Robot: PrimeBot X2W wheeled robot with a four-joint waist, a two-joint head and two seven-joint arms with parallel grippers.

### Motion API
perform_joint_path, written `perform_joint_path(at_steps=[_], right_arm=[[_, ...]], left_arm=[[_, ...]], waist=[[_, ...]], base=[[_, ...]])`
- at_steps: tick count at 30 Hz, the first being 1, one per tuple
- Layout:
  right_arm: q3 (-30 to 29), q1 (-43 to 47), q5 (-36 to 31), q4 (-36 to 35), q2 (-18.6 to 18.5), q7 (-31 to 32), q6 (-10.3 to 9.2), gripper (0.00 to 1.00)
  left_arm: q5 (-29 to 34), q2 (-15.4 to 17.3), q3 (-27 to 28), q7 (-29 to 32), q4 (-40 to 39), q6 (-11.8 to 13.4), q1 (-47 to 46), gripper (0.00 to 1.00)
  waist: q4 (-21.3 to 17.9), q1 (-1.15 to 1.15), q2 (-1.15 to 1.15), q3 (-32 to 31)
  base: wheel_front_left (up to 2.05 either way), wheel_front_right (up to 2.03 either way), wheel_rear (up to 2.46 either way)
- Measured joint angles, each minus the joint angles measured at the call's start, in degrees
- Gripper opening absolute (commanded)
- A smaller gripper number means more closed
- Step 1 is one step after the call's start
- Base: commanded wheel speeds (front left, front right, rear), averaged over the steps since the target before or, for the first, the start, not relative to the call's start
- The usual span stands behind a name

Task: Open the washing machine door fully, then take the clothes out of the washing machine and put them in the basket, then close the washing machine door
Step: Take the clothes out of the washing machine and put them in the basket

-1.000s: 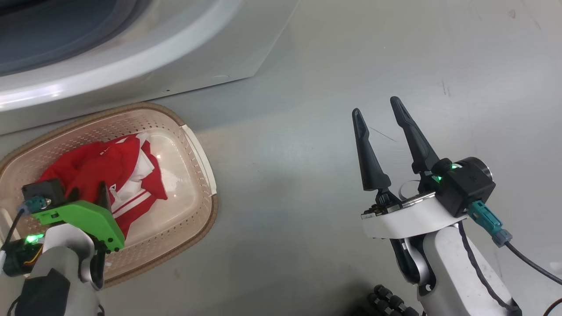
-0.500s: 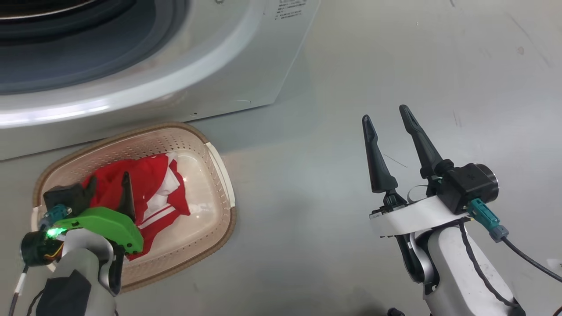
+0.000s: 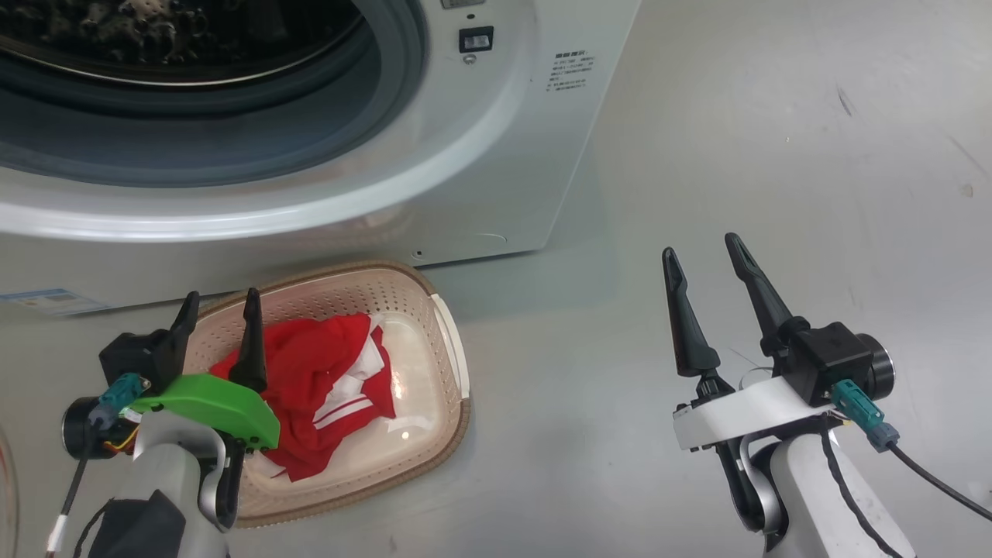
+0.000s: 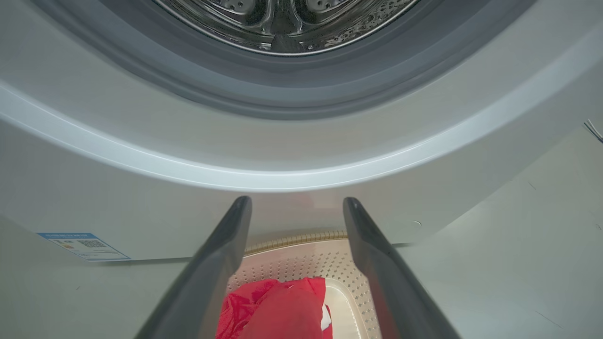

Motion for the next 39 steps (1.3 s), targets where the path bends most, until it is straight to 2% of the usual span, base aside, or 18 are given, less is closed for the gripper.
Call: perform_joint_path(at_steps=[11,18,39], right_arm=[[-1.92,3.97,-0.01,0.77,-0.04,0.0,0.98,1.0],[-2.08,6.59,-0.05,0.99,-0.01,0.0,1.46,1.0],[-3.78,14.66,-0.58,1.0,0.16,0.01,1.44,1.0]], left_arm=[[2.86,-0.18,-0.67,0.0,-10.53,0.09,4.93,1.0],[4.88,-0.14,-1.03,0.0,-16.3,1.3,8.18,1.0],[6.37,-0.15,-4.12,0.74,-25.55,4.1,24.06,1.0]], waist=[[4.14,0.0,0.0,-7.71],[5.58,0.0,0.0,-11.91],[7.98,0.0,0.0,-20.89]], base=[[0.0,0.0,0.0],[0.0,0.0,0.0],[0.0,0.0,0.0]])
